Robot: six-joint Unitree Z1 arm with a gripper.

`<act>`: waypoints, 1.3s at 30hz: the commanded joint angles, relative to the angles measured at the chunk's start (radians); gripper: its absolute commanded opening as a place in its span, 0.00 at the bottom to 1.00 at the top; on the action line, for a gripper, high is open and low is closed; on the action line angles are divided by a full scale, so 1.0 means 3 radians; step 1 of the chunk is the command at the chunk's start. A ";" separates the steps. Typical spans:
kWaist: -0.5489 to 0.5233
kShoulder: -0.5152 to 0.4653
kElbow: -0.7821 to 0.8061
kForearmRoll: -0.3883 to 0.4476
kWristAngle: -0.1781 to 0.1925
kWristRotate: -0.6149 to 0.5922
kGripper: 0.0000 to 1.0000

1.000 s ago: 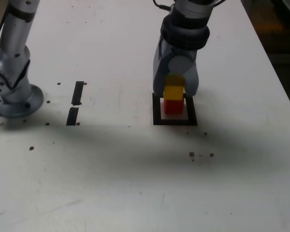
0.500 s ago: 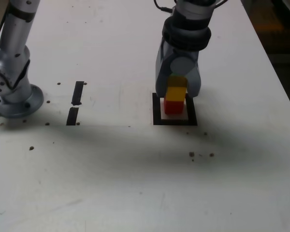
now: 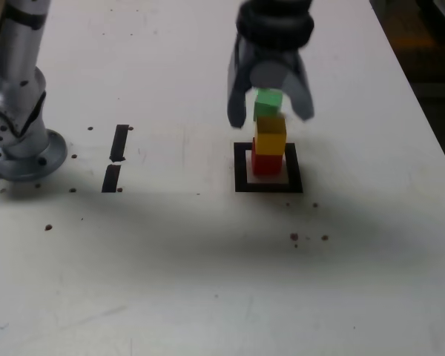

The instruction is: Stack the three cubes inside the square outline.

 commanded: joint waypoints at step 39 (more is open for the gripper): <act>0.0979 0.0391 0.0349 -0.0729 0.0386 0.1600 0.70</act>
